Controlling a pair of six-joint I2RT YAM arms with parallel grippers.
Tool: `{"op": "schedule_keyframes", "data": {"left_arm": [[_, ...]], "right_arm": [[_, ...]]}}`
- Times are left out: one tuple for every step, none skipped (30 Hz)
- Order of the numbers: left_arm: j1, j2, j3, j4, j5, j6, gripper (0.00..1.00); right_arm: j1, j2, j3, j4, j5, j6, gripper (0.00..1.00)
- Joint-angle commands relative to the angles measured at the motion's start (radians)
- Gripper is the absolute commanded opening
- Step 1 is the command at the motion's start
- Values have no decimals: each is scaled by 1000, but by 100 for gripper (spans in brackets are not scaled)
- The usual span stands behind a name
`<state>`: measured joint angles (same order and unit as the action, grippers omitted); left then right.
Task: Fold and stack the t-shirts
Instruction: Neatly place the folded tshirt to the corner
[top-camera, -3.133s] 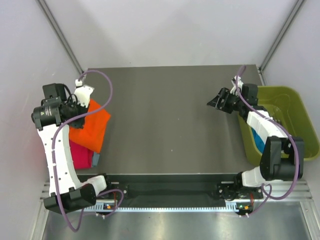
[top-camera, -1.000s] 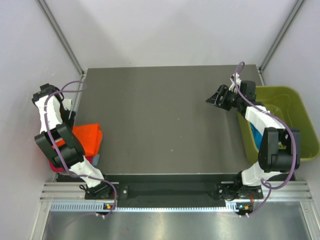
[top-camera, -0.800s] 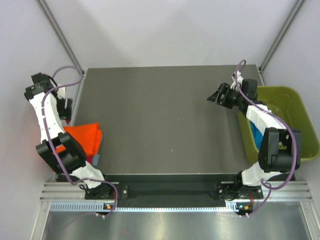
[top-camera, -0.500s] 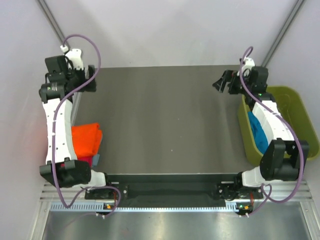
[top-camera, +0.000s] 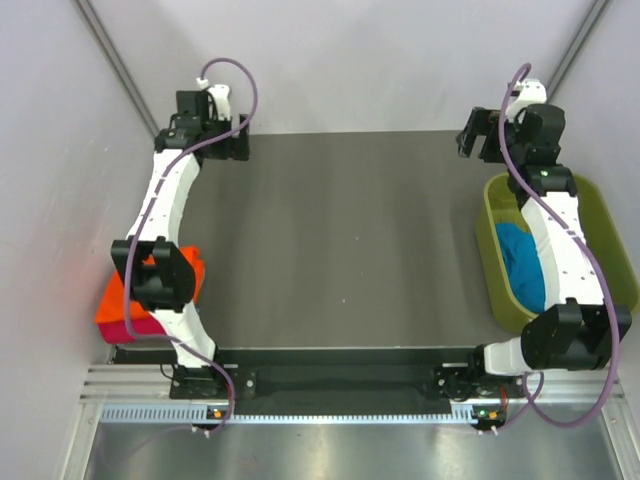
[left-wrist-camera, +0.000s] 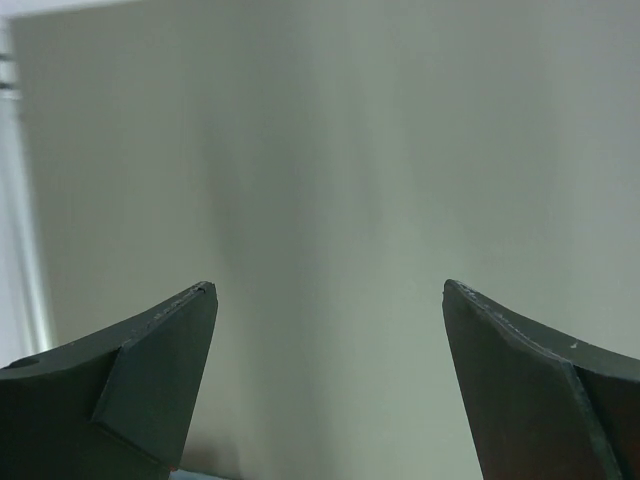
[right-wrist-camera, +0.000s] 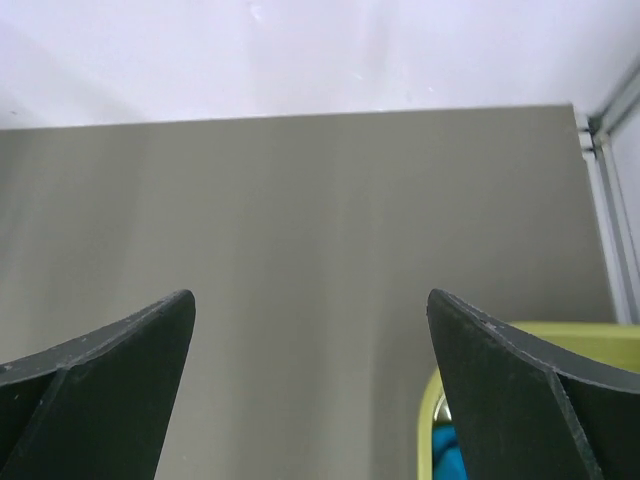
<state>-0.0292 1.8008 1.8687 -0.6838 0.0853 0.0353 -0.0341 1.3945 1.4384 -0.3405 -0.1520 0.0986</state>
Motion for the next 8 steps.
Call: {"op": "schedule_keyframes", "data": {"left_arm": [[-28,3,102,-30,27,37,99],[-37,9,121,-14,21,40,99],[-63,11,124,-7,5,44,99],[-72,11,127,1,13,52,99],[-81,11,132,10,19,52,99],[-96,14,133,16,25,49,99],[-103,26,136,17,40,37,99],[-110,34,148,15,41,26,99]], "right_arm": [[-10,-40,62,-46,58,-19,100],[-10,-38,71,-57,60,-13,100],[-10,-31,92,-66,66,-8,100],[-9,-20,114,-80,68,-11,100],[-7,1,147,-151,72,1,100],[-7,47,204,-182,89,13,100],[-7,61,217,-199,91,19,100],[-7,69,215,-184,94,20,100]]}}
